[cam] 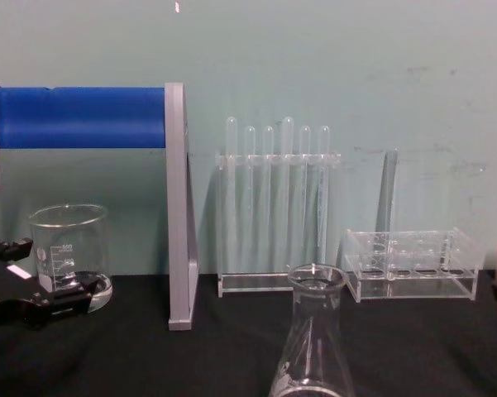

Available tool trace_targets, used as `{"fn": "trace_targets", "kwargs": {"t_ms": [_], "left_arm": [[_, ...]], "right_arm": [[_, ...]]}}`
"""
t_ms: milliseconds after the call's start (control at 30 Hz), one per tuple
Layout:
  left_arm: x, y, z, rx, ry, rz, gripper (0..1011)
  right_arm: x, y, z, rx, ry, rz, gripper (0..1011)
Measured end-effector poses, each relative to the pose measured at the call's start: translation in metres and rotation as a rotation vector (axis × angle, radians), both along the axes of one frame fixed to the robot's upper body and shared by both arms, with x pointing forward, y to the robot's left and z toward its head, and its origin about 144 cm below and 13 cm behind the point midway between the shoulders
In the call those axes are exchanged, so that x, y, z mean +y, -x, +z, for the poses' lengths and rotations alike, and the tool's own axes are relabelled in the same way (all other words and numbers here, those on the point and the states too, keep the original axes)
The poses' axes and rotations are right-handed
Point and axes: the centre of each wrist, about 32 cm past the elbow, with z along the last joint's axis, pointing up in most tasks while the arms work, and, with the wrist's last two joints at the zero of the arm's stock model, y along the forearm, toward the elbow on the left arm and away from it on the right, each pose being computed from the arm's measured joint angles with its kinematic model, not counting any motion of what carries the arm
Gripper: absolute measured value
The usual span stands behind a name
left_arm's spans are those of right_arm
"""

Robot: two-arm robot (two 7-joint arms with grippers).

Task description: Grasp the erlenmeyer flask with one hand, shake it three times, then place it back.

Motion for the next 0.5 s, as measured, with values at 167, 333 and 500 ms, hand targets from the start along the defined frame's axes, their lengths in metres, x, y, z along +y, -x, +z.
{"fn": "trace_targets", "kwargs": {"t_ms": [167, 333, 500], "left_arm": [[0.0, 0.0, 0.0, 0.0, 0.0, 0.0, 1001], [0.0, 0.0, 0.0, 0.0, 0.0, 0.0, 1001], [0.0, 0.0, 0.0, 0.0, 0.0, 0.0, 1001]], "right_arm": [[0.0, 0.0, 0.0, 0.0, 0.0, 0.0, 1002], [0.0, 0.0, 0.0, 0.0, 0.0, 0.0, 1002], [0.0, 0.0, 0.0, 0.0, 0.0, 0.0, 1003]]}}
